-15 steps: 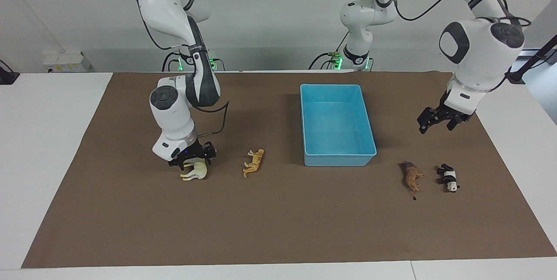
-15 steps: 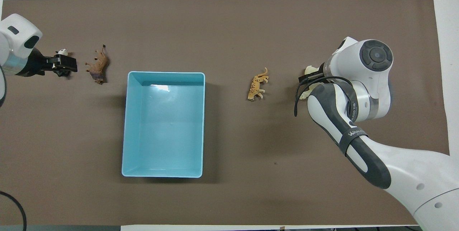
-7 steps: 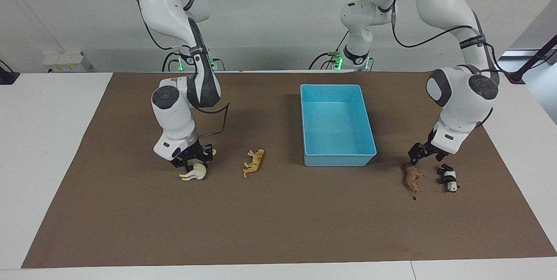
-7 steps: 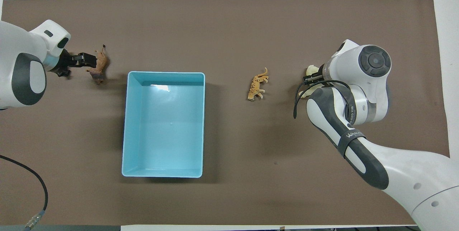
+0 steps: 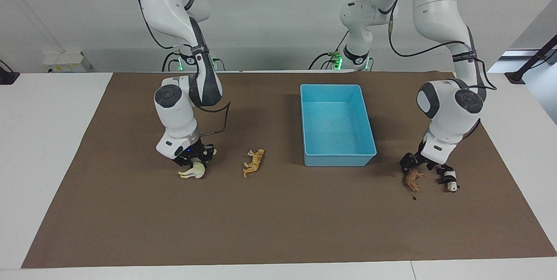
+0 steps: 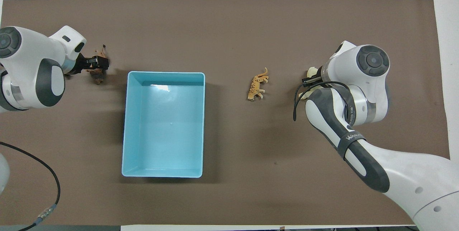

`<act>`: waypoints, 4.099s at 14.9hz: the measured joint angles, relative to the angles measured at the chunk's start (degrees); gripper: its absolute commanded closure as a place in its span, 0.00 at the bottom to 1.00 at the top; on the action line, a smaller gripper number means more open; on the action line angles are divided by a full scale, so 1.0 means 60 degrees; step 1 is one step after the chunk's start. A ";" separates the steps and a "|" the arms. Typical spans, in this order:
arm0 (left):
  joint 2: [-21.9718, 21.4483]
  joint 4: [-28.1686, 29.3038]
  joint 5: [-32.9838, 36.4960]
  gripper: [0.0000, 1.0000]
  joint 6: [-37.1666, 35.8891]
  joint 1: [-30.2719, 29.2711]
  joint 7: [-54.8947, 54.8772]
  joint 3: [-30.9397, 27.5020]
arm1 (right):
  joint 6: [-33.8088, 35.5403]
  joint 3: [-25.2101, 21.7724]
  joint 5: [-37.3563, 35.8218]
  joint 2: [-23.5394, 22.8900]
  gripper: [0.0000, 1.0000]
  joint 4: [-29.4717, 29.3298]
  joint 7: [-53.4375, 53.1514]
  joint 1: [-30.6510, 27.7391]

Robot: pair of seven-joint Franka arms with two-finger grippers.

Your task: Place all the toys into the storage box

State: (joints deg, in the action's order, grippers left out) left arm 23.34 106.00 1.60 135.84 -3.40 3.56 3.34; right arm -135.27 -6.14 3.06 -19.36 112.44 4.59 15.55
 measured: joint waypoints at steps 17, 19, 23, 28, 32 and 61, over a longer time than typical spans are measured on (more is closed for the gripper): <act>-0.0080 -0.0097 0.0000 0.80 -0.0527 0.0002 0.0017 -0.0003 | 0.8278 -0.0175 -0.0145 0.3082 1.00 -0.4585 0.0000 -0.0788; -0.0118 -0.0642 -0.0002 0.80 -0.1604 0.0012 0.0096 0.0035 | 0.8328 -0.0173 -0.0145 0.3082 1.00 -0.4601 0.0000 -0.0788; -0.1036 -0.1820 -0.0246 0.80 -0.4082 0.0216 0.1039 0.0114 | 0.8537 -0.0140 -0.0145 0.3107 1.00 -0.5007 -0.0059 -0.0781; -0.2526 -0.0899 -0.0352 0.80 -0.5185 0.1988 0.3841 0.0167 | 0.8691 -0.0121 -0.0145 0.3254 1.00 -0.5207 -0.0106 -0.0781; -0.3266 0.1277 -0.0353 0.68 -0.4087 0.3741 0.5547 0.0202 | 0.8697 -0.0103 -0.0145 0.3266 1.00 -0.5205 -0.0107 -0.0780; 0.0595 -0.1628 0.0335 0.00 -0.0113 -0.1184 -0.2232 -0.0071 | -0.2005 0.0177 0.1906 -0.1799 0.44 -0.4155 -0.8575 0.5715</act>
State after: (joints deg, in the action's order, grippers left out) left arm 26.91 96.23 3.61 135.16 -10.50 -9.83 2.91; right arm -147.30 -5.08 14.50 -30.16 87.51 -46.86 49.84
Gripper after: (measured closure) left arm 0.000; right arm 0.581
